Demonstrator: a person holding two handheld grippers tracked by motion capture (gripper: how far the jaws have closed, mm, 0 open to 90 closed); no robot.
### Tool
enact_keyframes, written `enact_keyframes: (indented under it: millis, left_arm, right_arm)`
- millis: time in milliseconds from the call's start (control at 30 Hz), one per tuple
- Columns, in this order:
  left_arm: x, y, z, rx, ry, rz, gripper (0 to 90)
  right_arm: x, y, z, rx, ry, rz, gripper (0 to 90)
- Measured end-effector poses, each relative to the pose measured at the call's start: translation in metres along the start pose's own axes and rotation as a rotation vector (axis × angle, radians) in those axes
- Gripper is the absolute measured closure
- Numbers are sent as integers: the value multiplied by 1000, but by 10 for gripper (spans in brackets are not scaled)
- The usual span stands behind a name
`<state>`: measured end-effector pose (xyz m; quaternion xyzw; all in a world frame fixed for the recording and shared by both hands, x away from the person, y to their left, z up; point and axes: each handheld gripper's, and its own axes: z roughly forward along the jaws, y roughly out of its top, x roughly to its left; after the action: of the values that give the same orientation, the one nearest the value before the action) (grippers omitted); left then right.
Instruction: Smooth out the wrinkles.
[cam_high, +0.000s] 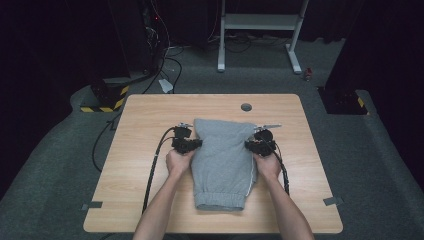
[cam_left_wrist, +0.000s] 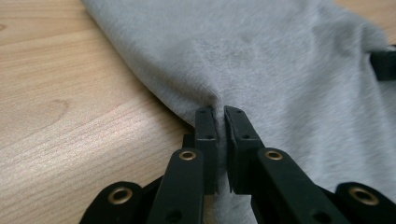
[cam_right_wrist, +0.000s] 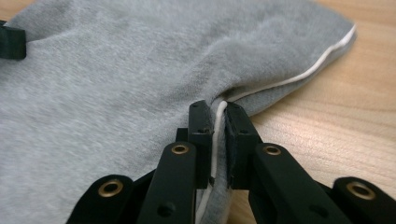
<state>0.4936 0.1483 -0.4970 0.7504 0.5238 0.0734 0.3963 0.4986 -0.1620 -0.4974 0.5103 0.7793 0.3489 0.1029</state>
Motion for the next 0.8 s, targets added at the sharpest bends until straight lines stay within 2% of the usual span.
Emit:
enact_keyframes:
  millis: [67, 167, 400, 700, 800]
  left_arm:
    - [0, 1, -5, -3, -9, 3, 846]
    - [-1, 2, -11, -16, -35, 2, 848]
    - [-6, 10, -27, -56, -78, 3, 850]
    - [-11, 23, -44, -84, -84, 25, 851]
    - [-11, 33, -49, -104, -85, 19, 850]
  right_arm:
    - [1, 2, -6, -16, 7, -21, 829]
    - [1, 4, -14, -37, 26, -21, 830]
    - [-2, 6, -31, -74, 55, 1, 833]
    - [4, 24, -60, -113, 53, -50, 834]
    - [3, 33, -67, -133, 62, -41, 836]
